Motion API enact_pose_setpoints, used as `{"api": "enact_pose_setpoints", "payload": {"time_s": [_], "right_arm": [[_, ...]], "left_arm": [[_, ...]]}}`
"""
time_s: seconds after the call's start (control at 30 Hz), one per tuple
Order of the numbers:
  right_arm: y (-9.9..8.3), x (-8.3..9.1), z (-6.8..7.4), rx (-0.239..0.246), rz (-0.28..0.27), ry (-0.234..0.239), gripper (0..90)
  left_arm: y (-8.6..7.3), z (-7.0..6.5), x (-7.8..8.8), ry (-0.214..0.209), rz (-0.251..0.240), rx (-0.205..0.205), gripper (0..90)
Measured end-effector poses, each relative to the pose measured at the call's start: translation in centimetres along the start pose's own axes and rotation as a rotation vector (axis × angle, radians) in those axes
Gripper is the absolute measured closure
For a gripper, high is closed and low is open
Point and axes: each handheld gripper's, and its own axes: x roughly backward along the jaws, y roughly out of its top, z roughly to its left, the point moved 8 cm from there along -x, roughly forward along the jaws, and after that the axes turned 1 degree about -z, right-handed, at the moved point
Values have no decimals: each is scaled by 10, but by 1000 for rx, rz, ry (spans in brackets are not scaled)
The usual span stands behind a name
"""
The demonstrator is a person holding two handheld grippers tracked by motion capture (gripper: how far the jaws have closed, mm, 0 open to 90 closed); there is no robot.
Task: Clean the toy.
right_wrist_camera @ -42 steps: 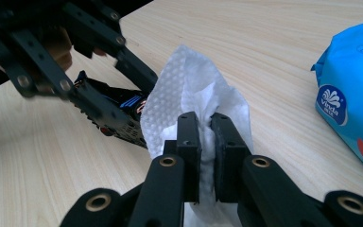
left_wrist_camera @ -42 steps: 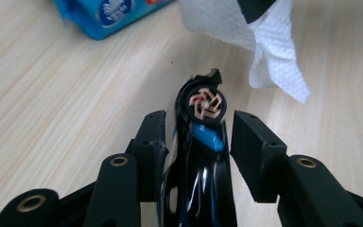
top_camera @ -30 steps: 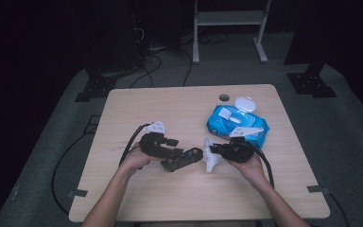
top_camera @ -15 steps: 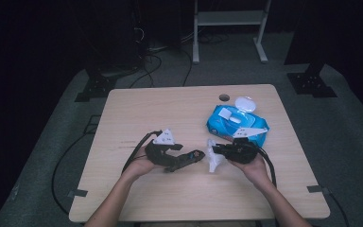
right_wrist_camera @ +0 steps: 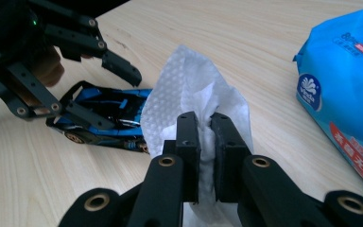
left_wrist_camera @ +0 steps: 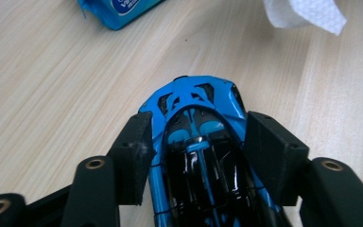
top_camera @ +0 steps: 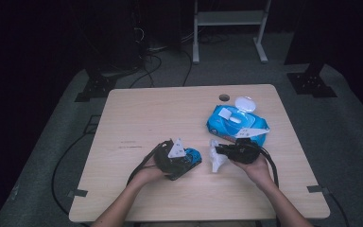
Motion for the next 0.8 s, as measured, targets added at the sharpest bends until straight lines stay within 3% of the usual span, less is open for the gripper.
{"api": "enact_pose_setpoints", "payload": {"time_s": [0.2, 0.3, 0.47, 0.57, 0.8], "right_arm": [[-7, 8, -4, 7, 18, -13, 816], [-14, 13, -10, 7, 39, -30, 808], [-30, 18, -26, -2, 106, -69, 662], [-36, 25, -35, -41, 99, -60, 562], [-40, 45, -40, -56, 56, -52, 497]], "left_arm": [[3, 0, 3, -29, -50, 46, 395], [4, 2, 5, -19, -56, 57, 368], [6, 2, 5, -14, -59, 52, 339], [7, 4, 6, -24, -77, 85, 322], [7, 6, 11, -26, -90, 92, 297]]}}
